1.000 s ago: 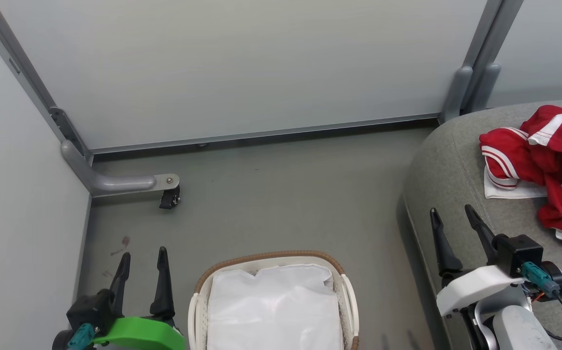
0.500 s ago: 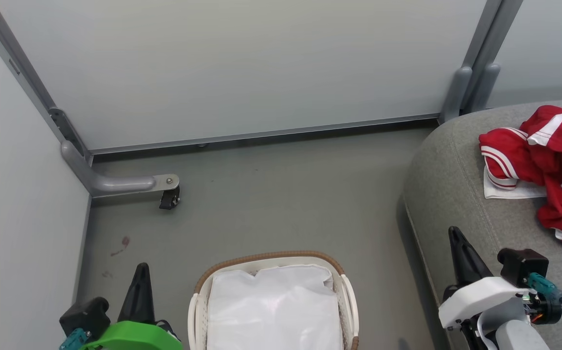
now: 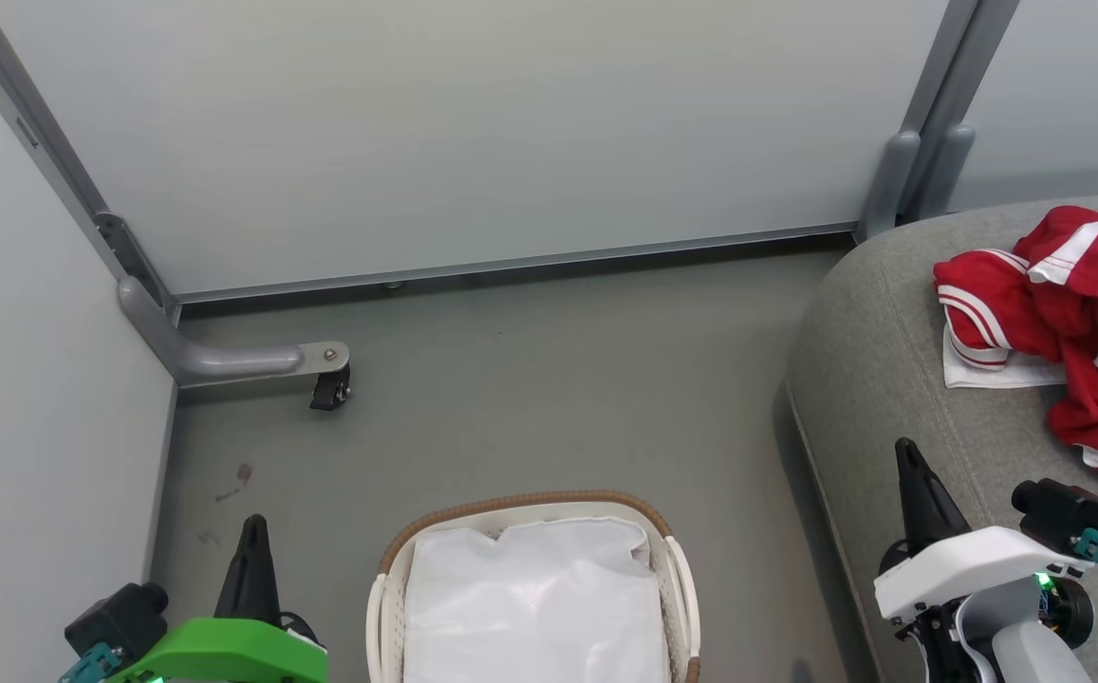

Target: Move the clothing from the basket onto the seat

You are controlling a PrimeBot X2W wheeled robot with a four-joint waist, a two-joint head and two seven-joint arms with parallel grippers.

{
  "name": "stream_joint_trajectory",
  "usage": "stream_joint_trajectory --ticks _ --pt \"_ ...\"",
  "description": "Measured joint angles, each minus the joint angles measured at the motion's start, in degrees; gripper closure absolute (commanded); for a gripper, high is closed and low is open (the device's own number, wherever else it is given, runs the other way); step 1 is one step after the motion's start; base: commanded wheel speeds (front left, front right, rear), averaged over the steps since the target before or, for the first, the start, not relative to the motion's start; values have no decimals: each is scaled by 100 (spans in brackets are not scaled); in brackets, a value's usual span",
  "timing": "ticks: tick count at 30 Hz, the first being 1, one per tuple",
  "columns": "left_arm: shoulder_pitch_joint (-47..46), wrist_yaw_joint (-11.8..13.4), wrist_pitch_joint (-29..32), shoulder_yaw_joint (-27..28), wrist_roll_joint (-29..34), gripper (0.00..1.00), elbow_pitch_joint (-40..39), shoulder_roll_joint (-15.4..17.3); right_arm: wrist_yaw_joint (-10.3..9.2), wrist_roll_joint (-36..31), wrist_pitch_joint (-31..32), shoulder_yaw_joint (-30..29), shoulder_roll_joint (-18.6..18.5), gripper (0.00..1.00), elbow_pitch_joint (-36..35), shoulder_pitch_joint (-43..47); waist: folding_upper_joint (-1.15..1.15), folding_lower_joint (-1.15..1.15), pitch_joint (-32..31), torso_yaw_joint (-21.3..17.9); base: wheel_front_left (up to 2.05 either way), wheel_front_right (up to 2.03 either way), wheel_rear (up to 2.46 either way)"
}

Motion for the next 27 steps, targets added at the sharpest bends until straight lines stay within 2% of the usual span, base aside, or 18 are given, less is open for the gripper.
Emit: stream_joint_trajectory --ticks 27 --pt "-168 -52 579 332 -1968 100 -158 1 0 2260 577 -182 -13 100 -207 23 0 0 -23 -26 0 0 0"
